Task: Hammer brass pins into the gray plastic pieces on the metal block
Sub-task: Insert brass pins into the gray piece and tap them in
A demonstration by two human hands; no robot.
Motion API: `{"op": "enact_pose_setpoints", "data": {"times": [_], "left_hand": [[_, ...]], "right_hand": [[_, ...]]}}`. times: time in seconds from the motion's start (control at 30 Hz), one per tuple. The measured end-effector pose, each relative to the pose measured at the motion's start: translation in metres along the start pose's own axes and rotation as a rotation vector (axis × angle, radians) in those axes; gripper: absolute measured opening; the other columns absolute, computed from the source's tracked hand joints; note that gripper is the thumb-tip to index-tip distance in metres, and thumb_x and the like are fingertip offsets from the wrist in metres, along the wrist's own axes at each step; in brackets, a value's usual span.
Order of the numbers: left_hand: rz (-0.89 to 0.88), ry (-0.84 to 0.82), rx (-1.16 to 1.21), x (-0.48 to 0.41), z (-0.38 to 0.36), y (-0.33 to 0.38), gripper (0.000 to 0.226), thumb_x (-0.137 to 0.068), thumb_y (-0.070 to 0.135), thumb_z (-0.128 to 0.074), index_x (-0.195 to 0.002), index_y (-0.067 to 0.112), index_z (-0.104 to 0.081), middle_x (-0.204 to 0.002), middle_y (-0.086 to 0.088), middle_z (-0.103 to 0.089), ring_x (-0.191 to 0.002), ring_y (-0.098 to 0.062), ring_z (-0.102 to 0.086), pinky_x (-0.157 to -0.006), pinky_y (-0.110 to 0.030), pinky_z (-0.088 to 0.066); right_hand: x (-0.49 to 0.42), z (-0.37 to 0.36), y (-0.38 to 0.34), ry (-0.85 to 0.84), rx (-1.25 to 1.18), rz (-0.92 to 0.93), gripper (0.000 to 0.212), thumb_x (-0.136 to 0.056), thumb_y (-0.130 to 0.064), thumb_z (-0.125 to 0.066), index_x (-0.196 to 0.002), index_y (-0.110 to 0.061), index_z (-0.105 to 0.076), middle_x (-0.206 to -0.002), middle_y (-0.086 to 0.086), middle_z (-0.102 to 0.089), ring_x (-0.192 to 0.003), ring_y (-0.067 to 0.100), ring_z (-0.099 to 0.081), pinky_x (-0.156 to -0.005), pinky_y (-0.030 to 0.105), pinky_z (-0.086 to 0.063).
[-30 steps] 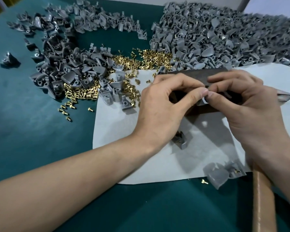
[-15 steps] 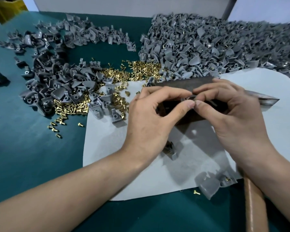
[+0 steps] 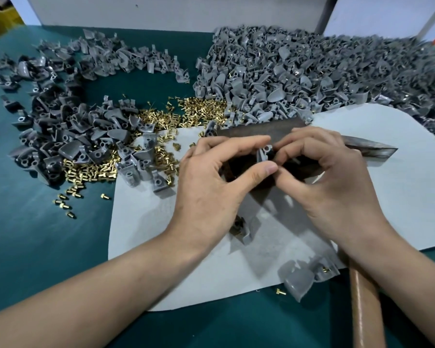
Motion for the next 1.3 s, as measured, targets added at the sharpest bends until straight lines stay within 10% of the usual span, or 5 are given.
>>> {"op": "enact_pose_setpoints", "data": {"times": [0.33,1.3], "left_hand": [[0.014,-0.013,0.000,0.0013,-0.0016,-0.0001,0.038,-0.063,0.047,-0.071,-0.101,0.042,-0.071,-0.100,0.014,-0.061,-0.108,-0.009,-0.056,-0.099,-0.042,-0.047],[-0.001,-0.037,-0.033,0.0012,-0.0010,0.0008,0.034,-0.066,0.036,-0.079,-0.099,0.039,-0.070,-0.100,0.015,-0.062,-0.107,-0.009,-0.058,-0.101,-0.043,-0.044]], "right_hand": [[0.0021,0.0039,0.0055,0.004,-0.114,-0.036,0.011,-0.076,-0.023,-0.066,-0.074,-0.032,-0.061,-0.074,-0.015,-0.059,-0.073,0.005,-0.050,-0.066,0.012,-0.036],[0.0027,0.0040,0.0058,-0.021,-0.170,-0.083,0.007,-0.071,-0.025,-0.067,-0.069,-0.031,-0.065,-0.073,-0.009,-0.061,-0.076,0.004,-0.047,-0.069,0.012,-0.035]]}}
Point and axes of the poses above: each hand's wrist, its own x-axis away from the middle knuckle, its own z-axis out of the back of the hand, y = z × x, the point moved 3 cm from there along -x, towards the middle knuckle
